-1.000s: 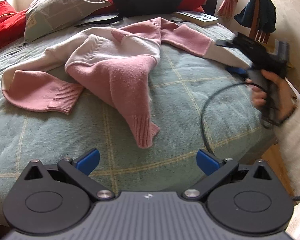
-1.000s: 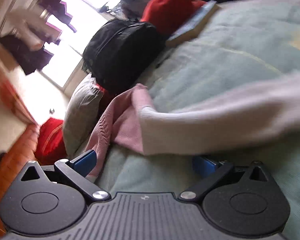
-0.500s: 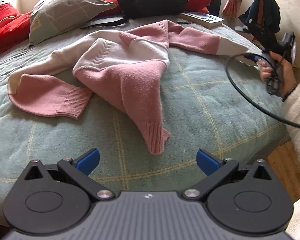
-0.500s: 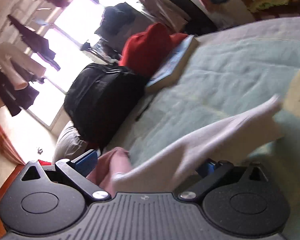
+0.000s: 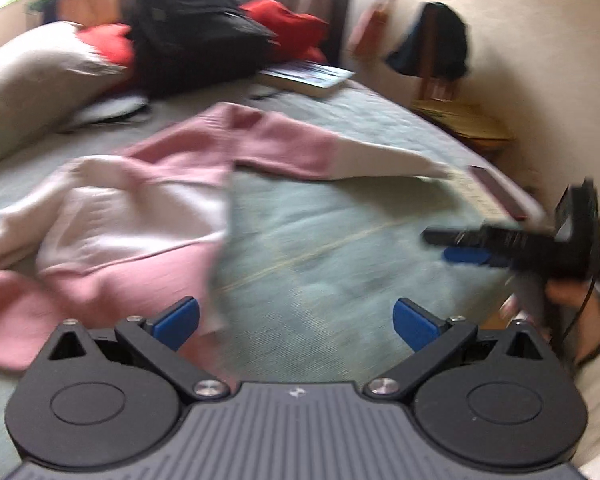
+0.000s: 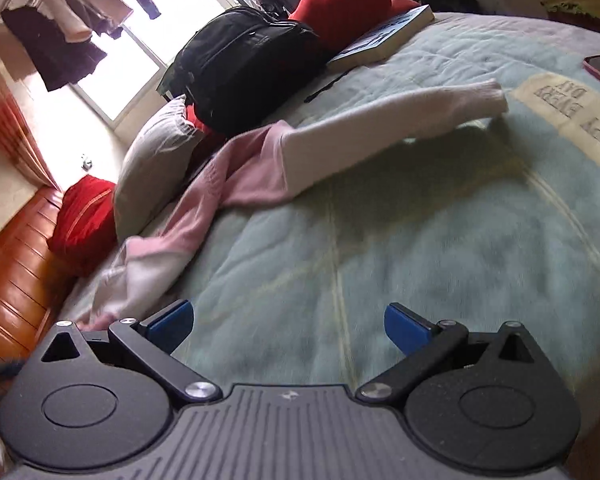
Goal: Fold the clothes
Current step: 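Release the sweater and move the right gripper back over the blanket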
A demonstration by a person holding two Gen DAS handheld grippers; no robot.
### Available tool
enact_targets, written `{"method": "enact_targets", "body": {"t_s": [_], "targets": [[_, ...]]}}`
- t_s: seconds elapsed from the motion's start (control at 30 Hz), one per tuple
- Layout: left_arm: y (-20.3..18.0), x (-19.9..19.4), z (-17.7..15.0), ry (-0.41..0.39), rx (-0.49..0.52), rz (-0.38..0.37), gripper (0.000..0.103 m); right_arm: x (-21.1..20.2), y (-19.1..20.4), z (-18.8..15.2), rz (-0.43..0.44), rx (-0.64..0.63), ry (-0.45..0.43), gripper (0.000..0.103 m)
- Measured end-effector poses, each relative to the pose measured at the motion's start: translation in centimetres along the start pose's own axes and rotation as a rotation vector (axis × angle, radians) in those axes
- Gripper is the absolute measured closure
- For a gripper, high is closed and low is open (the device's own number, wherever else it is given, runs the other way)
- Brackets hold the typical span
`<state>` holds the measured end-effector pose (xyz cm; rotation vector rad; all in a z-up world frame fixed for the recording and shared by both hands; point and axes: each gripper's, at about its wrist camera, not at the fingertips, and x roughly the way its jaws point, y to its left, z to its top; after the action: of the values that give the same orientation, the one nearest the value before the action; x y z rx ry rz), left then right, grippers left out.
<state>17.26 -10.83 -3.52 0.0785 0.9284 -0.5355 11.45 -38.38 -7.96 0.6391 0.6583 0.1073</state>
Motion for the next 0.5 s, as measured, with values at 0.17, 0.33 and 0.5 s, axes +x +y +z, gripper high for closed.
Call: {"method": "enact_targets", "body": {"t_s": [0.17, 0.33, 0.5], "targets": [[-0.7, 3.1, 2.6, 0.024, 0.023, -0.127, 0.001, -1.5, 0.9, -1.6, -0.054, -0.044, 0.022, 0.0], [2.4, 3.9, 4.3, -0.038, -0.019, -0.038, 0.001, -2.4, 1.9, -2.2, -0.068, -0.1, 0.03, 0.0], [5.6, 2.2, 5.3, -0.105, 0.008, 0.103, 0.001, -1.7, 2.3, -2.0, -0.065, -0.109, 0.03, 0.0]]}}
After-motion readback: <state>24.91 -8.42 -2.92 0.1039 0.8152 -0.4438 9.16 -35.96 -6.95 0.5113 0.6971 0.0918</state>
